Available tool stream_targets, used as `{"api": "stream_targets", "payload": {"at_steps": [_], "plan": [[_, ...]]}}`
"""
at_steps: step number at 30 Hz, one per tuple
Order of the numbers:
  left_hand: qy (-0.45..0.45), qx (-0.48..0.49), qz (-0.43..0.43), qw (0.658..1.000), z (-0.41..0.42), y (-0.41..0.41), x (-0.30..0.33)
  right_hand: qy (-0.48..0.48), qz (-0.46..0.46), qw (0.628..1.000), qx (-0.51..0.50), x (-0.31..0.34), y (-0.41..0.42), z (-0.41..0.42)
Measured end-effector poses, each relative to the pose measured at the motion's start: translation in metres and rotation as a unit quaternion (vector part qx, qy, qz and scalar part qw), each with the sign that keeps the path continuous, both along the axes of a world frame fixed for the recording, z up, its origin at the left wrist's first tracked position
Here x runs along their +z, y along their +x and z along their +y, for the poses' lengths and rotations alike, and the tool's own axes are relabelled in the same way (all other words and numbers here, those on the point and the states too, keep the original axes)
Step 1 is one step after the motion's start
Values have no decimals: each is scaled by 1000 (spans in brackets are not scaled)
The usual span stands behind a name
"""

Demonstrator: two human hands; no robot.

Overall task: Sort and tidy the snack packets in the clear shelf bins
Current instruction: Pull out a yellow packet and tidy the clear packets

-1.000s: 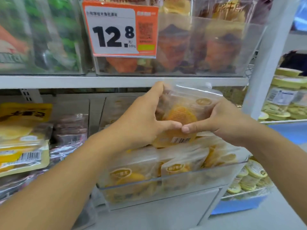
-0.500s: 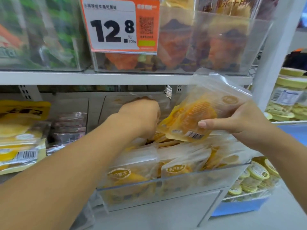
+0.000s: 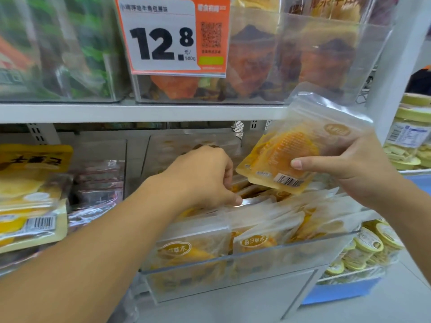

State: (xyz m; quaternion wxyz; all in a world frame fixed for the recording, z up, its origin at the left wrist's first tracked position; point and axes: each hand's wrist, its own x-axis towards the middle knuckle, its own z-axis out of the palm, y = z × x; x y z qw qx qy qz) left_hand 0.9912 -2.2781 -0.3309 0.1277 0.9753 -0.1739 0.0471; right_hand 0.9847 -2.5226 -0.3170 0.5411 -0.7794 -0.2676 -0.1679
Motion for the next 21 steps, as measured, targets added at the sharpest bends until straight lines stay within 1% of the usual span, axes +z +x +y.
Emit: {"api": "stream_targets", "payload": {"at_steps": [2,5,6,9,11,15,19,21], "plan": [[-5,-10,10,1000,2,4,0,3,-5,1000,-7,-1,1,-2],[-38,-16,19,999,6,8,-1,22,-2,1000,-16,-3,-1,-9],[-34,-21,14,999,5,7,-1,34,3,999,-15,-4,0,-13],[29,-43,-35,998,-3,2,-3,58,19,998,-4,-6,0,-18],[52,-48,-65,995,-6,3,-5,57,18,998,3,-6,-1,-18],[86,-48,-85,991,-9,11,-11,44,12,999,6,-7,-6,-17],[90,-13,-115,989,-9,30,-11,30,13,999,14,-7,-7,-15],[83,2,-93,992,-9,43,-5,19,7,1000,12,-5,-10,-15]]}}
